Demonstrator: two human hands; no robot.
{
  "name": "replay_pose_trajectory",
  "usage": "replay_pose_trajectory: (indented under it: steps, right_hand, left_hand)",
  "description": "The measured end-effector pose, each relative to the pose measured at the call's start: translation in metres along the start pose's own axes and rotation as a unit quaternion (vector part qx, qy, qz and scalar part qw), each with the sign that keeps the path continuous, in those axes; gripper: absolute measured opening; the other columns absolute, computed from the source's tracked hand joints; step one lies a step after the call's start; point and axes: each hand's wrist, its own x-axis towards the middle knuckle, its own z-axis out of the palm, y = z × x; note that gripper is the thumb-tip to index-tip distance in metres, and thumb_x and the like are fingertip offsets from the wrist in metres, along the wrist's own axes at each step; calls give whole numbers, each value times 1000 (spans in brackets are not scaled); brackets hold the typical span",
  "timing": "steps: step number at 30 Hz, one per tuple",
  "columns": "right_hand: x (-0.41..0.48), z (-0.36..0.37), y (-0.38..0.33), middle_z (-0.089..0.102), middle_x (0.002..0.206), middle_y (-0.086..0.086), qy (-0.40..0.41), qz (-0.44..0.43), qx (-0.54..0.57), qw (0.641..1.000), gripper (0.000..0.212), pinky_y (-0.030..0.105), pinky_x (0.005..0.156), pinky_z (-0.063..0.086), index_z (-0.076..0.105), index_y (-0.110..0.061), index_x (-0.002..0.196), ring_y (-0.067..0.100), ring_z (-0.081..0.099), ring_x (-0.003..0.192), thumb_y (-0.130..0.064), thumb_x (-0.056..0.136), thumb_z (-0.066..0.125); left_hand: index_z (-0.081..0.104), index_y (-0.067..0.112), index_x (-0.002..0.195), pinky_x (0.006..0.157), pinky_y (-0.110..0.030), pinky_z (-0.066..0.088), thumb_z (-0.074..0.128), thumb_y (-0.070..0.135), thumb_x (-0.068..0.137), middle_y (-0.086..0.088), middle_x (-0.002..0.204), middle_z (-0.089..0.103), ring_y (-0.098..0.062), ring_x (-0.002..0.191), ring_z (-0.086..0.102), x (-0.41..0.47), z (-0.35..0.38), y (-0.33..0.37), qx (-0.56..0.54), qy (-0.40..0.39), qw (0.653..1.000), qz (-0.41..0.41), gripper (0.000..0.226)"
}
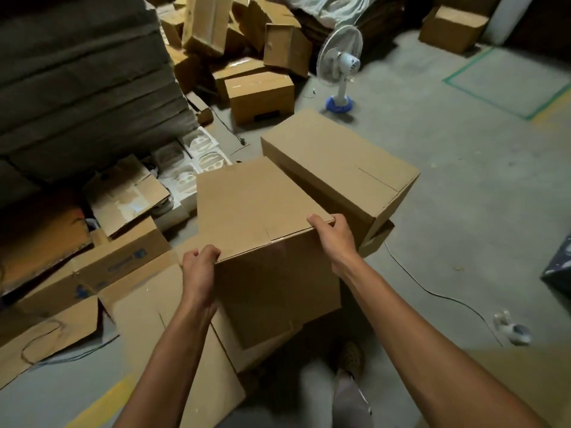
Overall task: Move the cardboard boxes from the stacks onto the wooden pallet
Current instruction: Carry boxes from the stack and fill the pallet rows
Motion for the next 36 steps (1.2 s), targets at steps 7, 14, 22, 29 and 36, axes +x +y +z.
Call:
replay_pose_trajectory:
  steps: [7, 14, 22, 29, 36]
  right_hand:
    - [-119, 46, 15, 60, 114, 2, 93, -2, 74, 993, 49, 49, 97, 53, 51, -25, 119, 21, 58, 105, -59, 87, 65]
    - [-224, 62, 21, 60, 118, 2, 152, -9, 107, 983, 57, 51, 99, 52, 48, -25, 122, 23, 58, 109, -64, 83, 63]
    - [-325, 51, 57, 57, 120, 4, 219, 3, 156, 963, 45, 47, 96, 53, 44, -23, 122, 20, 56, 107, -57, 96, 56]
    - [-446, 14, 113, 59, 115, 3, 306, -16, 201, 930, 49, 37, 80, 49, 50, -19, 120, 18, 57, 102, -60, 94, 56]
    - [-625, -4, 185, 66, 115, 7, 397, -36, 264, 878, 68, 54, 97, 54, 51, -29, 105, 28, 65, 106, -77, 57, 60]
  left_hand:
    - [55, 12, 90, 61, -34, 30, 54, 26, 88, -9, 79, 46, -20, 72, 46, -26, -98, 15, 25, -88, 995, 33, 14]
    - [54, 17, 84, 67, -35, 32, 57, 30, 85, -7, 80, 47, -21, 76, 47, -69, -162, 32, 34, -149, 987, 48, 14]
    - [56, 19, 84, 72, -36, 35, 58, 30, 91, -2, 82, 51, -16, 80, 47, -131, -192, 30, 45, -213, 968, 126, 13]
    - [62, 12, 107, 69, -35, 38, 56, 34, 95, -1, 92, 57, -14, 86, 51, -227, -218, 8, 95, -304, 926, 202, 26]
    - [67, 21, 101, 74, -32, 40, 56, 30, 99, 7, 98, 61, -9, 93, 52, -359, -286, -47, 78, -458, 859, 215, 14]
